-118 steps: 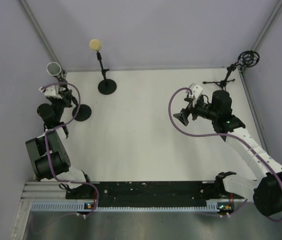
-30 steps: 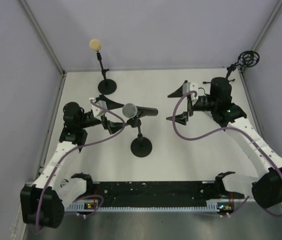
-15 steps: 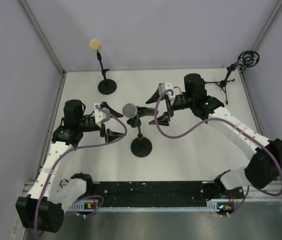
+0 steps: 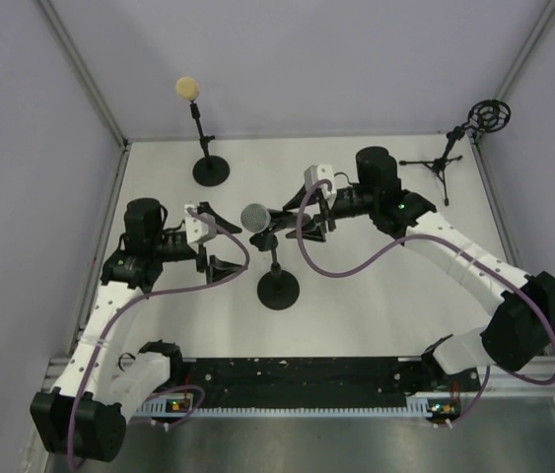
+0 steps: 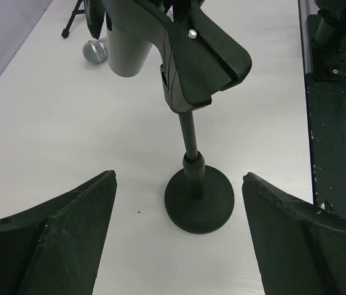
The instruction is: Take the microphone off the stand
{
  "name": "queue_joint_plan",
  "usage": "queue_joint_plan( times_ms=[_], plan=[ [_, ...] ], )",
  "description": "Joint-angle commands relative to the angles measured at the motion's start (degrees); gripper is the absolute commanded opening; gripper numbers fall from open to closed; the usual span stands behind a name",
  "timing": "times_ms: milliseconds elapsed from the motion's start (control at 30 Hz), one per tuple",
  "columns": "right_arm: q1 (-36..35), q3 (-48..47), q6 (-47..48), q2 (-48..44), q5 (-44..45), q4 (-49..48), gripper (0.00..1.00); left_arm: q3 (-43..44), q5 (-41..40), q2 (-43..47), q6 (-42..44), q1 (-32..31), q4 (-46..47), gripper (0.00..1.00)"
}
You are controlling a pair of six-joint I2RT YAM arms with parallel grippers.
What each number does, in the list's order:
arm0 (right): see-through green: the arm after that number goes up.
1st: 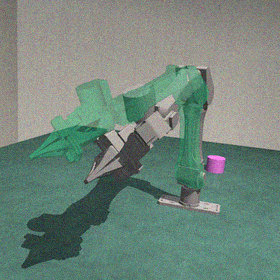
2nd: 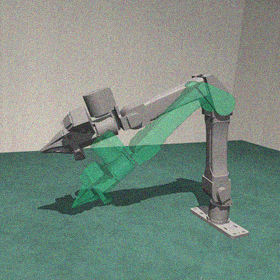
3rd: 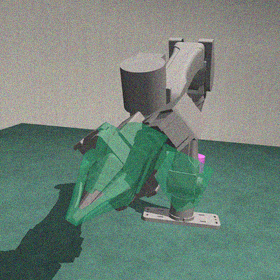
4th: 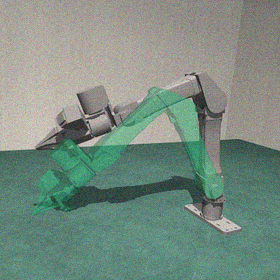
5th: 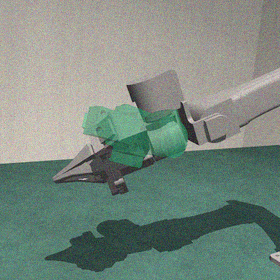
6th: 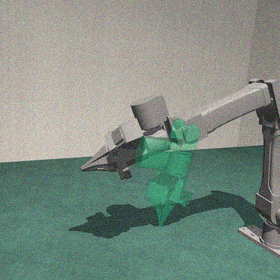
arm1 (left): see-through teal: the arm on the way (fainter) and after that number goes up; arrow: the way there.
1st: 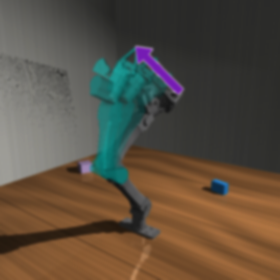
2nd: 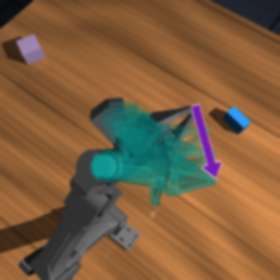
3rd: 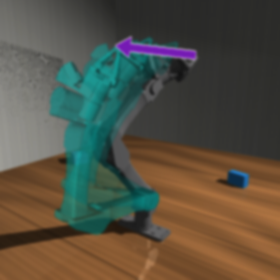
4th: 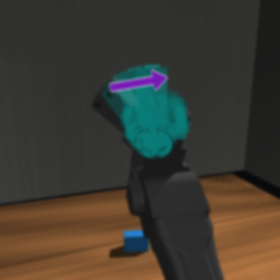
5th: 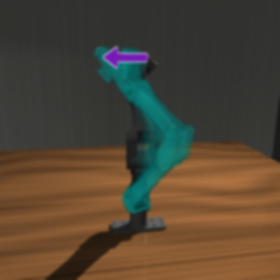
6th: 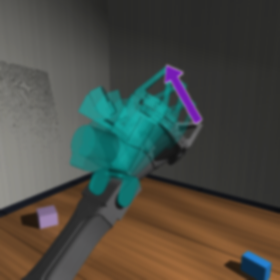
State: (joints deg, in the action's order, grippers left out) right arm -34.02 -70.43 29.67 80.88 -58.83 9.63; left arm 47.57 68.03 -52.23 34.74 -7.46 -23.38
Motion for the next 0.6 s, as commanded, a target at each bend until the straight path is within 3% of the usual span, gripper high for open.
queue_joint_plan(
  times_ms=[0, 67, 267, 567],
  plan=[
    [-1.14, 1.26, -3.64, -0.28, 3.89, -6.1, 0.54, 0.06, -1.93, 0.72, -4.32, 0.34, 4.03, 0.88],
    [-1.14, 3.01, -5.5, -1.51, 6.7, -8.91, 0.46, 0.5, -3.34, 0.55, -5.38, 0.35, 4.74, 0.88],
    [-1.22, 7.41, -9.27, -5.03, 12.23, -14.98, 0.37, 2.08, -7.55, 0.37, -9.25, 0.34, 7.37, 0.87],
    [-2.72, 10.14, -13.32, -9.51, 26.74, -18.77, 0.36, 10.07, -7.65, -0.15, -7.41, 0.34, 1.15, 0.87]
  ],
)
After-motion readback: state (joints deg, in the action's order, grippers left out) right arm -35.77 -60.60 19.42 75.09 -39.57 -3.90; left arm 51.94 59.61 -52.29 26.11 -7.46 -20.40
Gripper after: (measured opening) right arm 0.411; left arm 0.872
